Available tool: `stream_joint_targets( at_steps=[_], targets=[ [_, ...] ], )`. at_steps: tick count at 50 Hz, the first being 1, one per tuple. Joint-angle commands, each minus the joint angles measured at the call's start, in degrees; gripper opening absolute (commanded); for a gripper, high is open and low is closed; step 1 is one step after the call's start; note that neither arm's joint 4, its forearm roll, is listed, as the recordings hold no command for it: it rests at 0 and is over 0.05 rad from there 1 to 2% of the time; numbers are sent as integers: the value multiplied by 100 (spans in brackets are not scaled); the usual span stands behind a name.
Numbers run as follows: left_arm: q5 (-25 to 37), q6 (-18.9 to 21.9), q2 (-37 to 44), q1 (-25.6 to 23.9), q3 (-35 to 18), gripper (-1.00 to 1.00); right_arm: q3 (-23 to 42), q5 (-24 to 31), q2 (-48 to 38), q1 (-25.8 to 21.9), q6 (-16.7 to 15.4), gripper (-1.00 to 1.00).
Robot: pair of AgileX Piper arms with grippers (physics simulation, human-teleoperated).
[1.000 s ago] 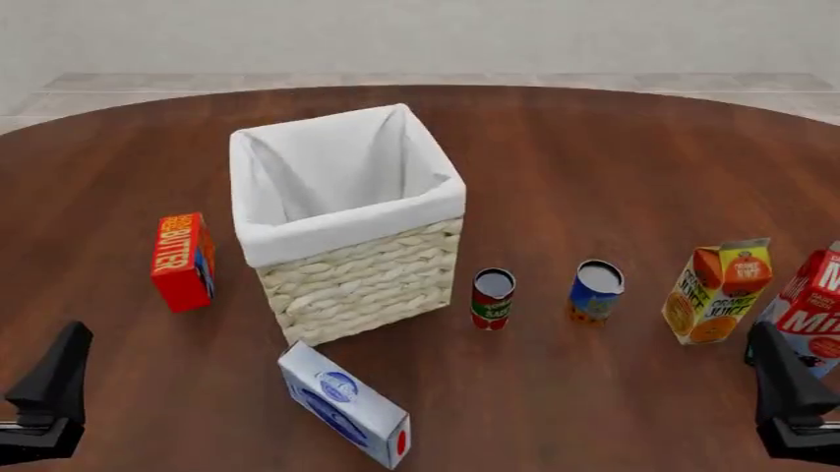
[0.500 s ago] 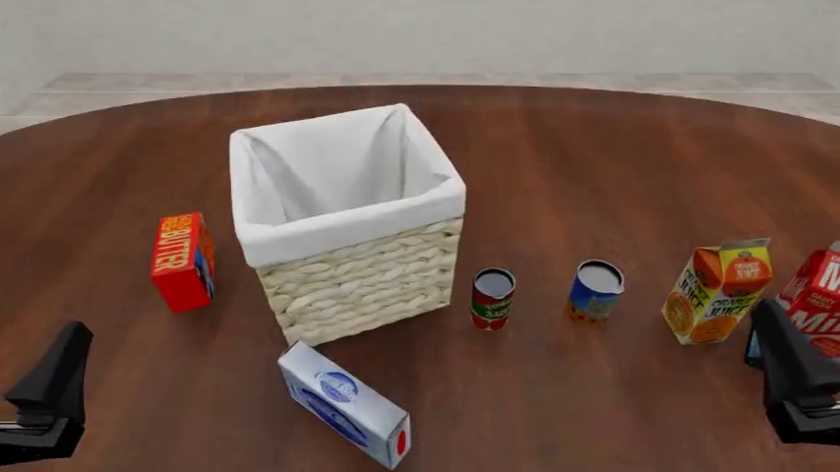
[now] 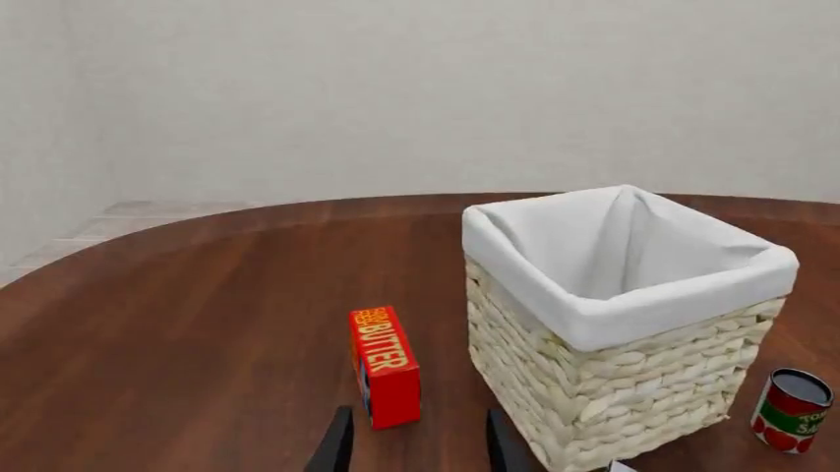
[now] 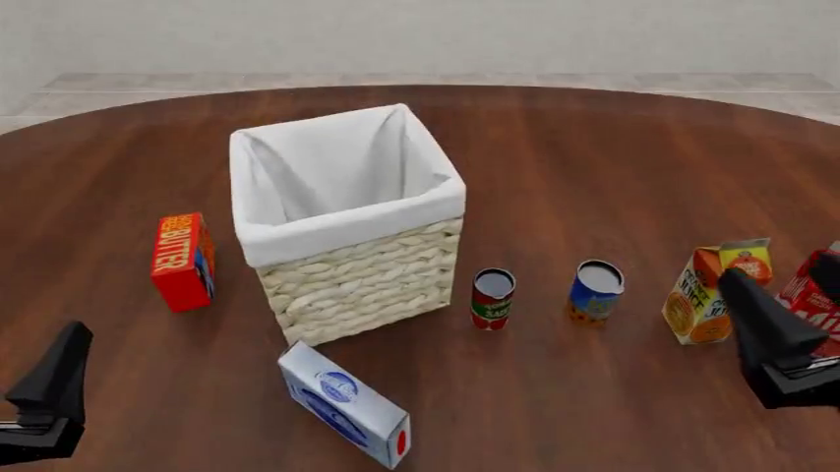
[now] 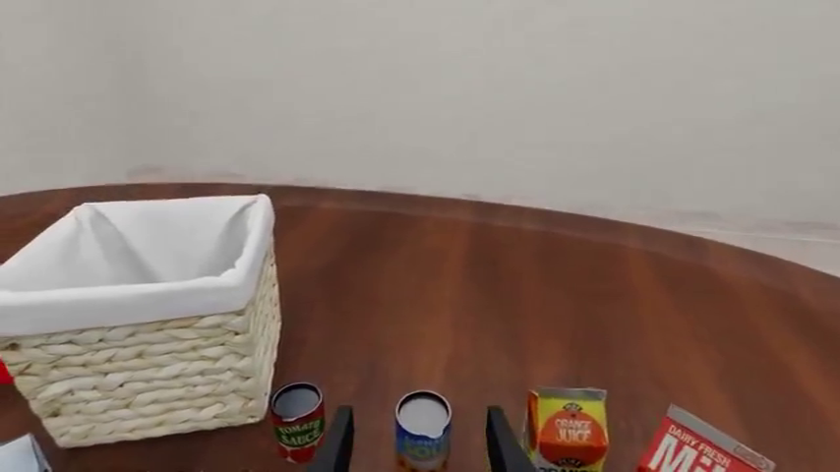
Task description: Pick up the alphabet soup and the tomato sauce, and put them in the basket.
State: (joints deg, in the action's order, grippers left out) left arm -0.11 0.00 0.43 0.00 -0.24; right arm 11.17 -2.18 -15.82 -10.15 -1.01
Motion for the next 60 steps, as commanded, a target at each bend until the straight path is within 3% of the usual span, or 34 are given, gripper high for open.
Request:
stream_joint_targets(
  at_steps=[1, 13, 19, 20, 24, 26, 29, 33, 42, 48, 60],
  targets=[
    [0, -1, 0, 2, 0, 100, 193, -219, -551, -262, -10, 100],
    [0, 0, -1, 0, 0, 100, 318, -482, -1305, -513, -78, 100],
    [0, 0, 0, 1, 0, 100, 451, -474, -1706, -503, 73, 100],
    [0, 0, 1, 1, 0, 100, 454, -482, -1803, -609, -31, 100],
    [0, 0, 1, 0, 0, 100, 490, -539, -1995, -606, 23, 100],
    [0, 0, 0, 0, 0, 100, 567, -524, -2130, -571, 260, 100],
    [0, -1, 1, 0, 0, 100, 603, -500, -2157, -618, 191, 100],
    [0, 0, 1, -1, 0, 100, 657, -429, -2215, -642, 344, 100],
    [0, 0, -1, 1, 0, 100, 821, -315, -2667, -646, 146, 100],
    [0, 1, 0, -1, 0, 100, 916, -424, -3074, -410, -150, 100],
    [0, 0, 0, 0, 0, 100, 966, -534, -3435, -360, -297, 100]
  ],
)
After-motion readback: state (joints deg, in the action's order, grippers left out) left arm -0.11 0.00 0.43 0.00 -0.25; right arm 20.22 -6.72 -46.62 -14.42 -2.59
